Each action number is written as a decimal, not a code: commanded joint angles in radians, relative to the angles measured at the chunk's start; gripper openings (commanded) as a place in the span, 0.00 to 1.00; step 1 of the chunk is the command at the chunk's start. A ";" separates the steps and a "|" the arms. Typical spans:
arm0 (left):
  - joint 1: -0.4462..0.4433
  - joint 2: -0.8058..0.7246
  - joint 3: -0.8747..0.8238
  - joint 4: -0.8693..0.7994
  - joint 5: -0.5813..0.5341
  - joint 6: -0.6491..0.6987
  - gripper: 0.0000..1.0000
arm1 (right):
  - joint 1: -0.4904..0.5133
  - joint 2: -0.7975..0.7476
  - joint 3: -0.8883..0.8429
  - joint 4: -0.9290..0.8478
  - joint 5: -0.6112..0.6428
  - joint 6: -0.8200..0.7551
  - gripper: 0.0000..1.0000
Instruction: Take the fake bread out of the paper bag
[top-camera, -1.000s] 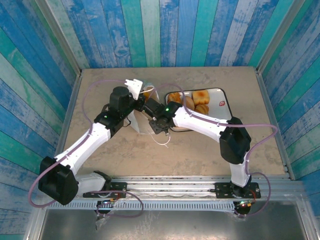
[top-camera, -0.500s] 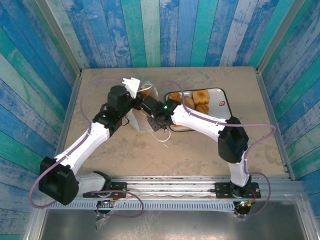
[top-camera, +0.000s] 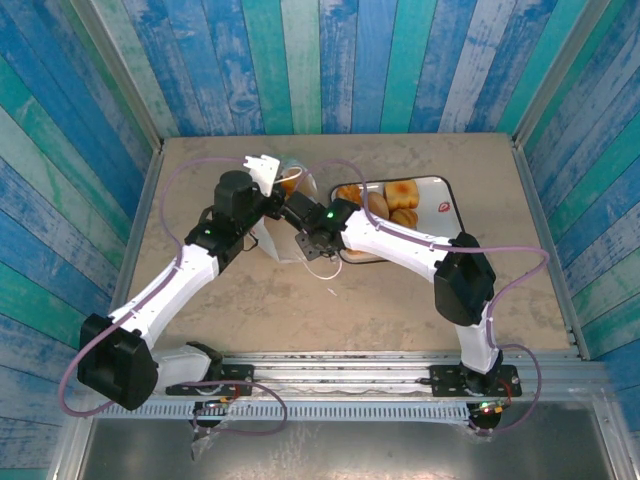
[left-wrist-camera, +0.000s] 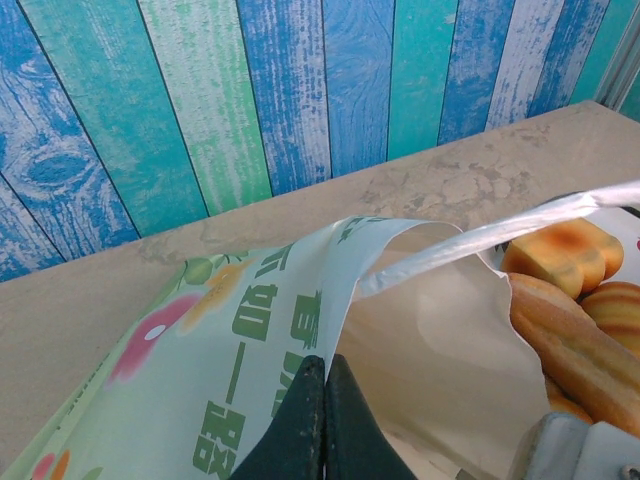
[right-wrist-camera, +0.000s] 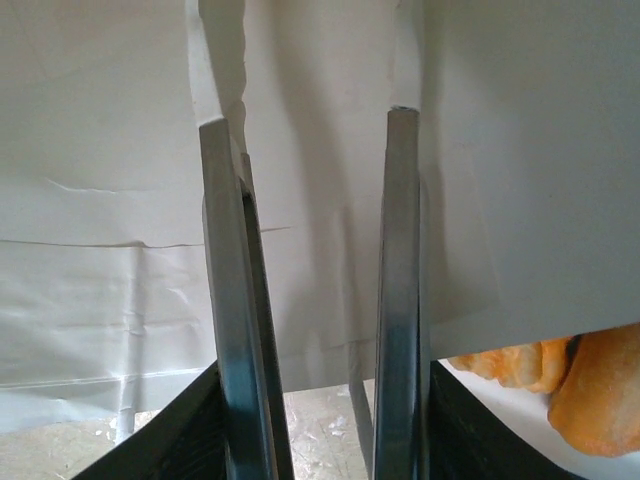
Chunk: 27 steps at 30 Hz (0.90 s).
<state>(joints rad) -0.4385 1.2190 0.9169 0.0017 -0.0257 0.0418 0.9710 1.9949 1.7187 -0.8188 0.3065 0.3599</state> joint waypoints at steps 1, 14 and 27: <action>-0.037 -0.029 0.027 0.063 0.088 -0.003 0.00 | 0.013 -0.018 -0.020 0.101 -0.007 -0.044 0.45; -0.037 -0.042 0.046 0.027 0.051 0.006 0.00 | 0.036 -0.106 -0.204 0.191 0.044 -0.088 0.47; -0.037 -0.032 0.059 0.033 0.155 0.001 0.00 | 0.042 -0.031 -0.127 0.190 0.092 -0.127 0.49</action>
<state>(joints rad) -0.4610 1.2186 0.9287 -0.0269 0.0509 0.0479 0.9989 1.9369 1.5459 -0.6712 0.3557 0.2489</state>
